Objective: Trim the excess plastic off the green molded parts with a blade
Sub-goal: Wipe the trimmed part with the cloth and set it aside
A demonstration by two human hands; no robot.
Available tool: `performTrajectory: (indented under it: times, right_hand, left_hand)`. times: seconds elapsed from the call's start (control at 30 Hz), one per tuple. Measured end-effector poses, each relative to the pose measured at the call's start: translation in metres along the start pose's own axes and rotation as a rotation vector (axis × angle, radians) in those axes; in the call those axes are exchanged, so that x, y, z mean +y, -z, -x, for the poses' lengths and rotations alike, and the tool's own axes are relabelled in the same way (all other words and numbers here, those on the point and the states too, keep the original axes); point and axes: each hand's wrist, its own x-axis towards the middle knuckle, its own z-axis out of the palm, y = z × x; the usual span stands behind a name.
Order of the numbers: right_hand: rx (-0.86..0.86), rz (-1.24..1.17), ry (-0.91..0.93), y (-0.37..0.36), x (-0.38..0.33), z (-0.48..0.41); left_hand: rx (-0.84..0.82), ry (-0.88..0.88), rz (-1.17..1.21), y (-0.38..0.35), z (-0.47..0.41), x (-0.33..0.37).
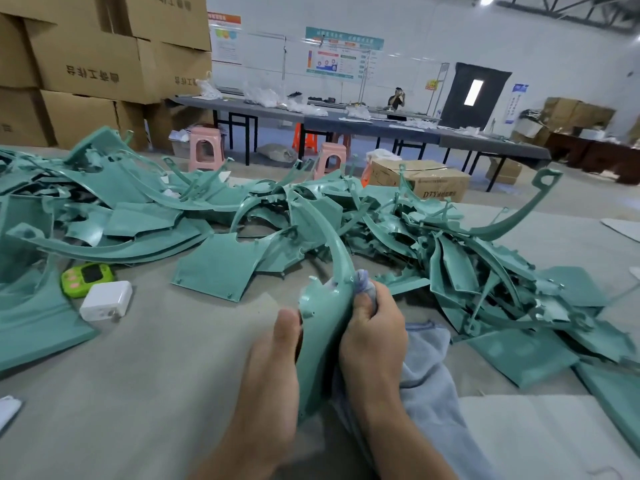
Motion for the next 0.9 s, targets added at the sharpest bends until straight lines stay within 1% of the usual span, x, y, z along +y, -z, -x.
performTrajectory:
  times: [0.03,0.07,0.1,0.17,0.23,0.33,0.4,0.53,0.63,0.7,0.8,0.9]
  right_hand:
    - [0.012,-0.021,0.007,0.001,0.002,-0.002]
    - [0.012,-0.026,0.028,0.002,0.004,-0.003]
    - [0.009,-0.022,0.063,0.003,0.003,-0.002]
    - [0.007,-0.009,0.131,0.005,0.004,0.0]
    - [-0.056,-0.005,0.193,0.007,0.003,0.002]
    - [-0.159,0.046,0.274,0.009,0.004,0.005]
    - [-0.206,0.025,0.256,0.01,0.006,0.003]
    - [-0.219,0.025,0.223,0.013,0.009,0.003]
    - [-0.206,0.06,0.274,0.01,0.007,0.007]
    - [-0.187,0.08,0.325,0.008,0.003,0.004]
    - [-0.185,0.103,0.374,0.005,0.0,-0.003]
    - [-0.155,-0.017,0.348,0.005,0.0,-0.01]
  left_hand:
    - [-0.02,-0.068,-0.119,-0.003,0.004,0.009]
    - [-0.041,-0.135,-0.292,-0.003,0.006,0.009]
    - [0.004,-0.16,-0.421,-0.002,0.006,0.01]
    - [0.104,-0.207,-0.541,0.004,0.001,0.007]
    - [0.14,-0.212,-0.563,0.01,-0.004,0.009]
    - [0.124,-0.208,-0.608,0.019,-0.01,0.008]
    - [0.11,-0.185,-0.597,0.023,-0.013,0.005]
    - [0.007,-0.125,-0.589,0.037,-0.026,0.015]
    - [-0.103,-0.103,-0.686,0.052,-0.036,0.023]
    - [-0.165,-0.165,-0.781,0.054,-0.033,0.026]
    - [-0.221,-0.304,-0.838,0.049,-0.025,0.03]
    - [-0.203,-0.323,-0.847,0.051,-0.025,0.026]
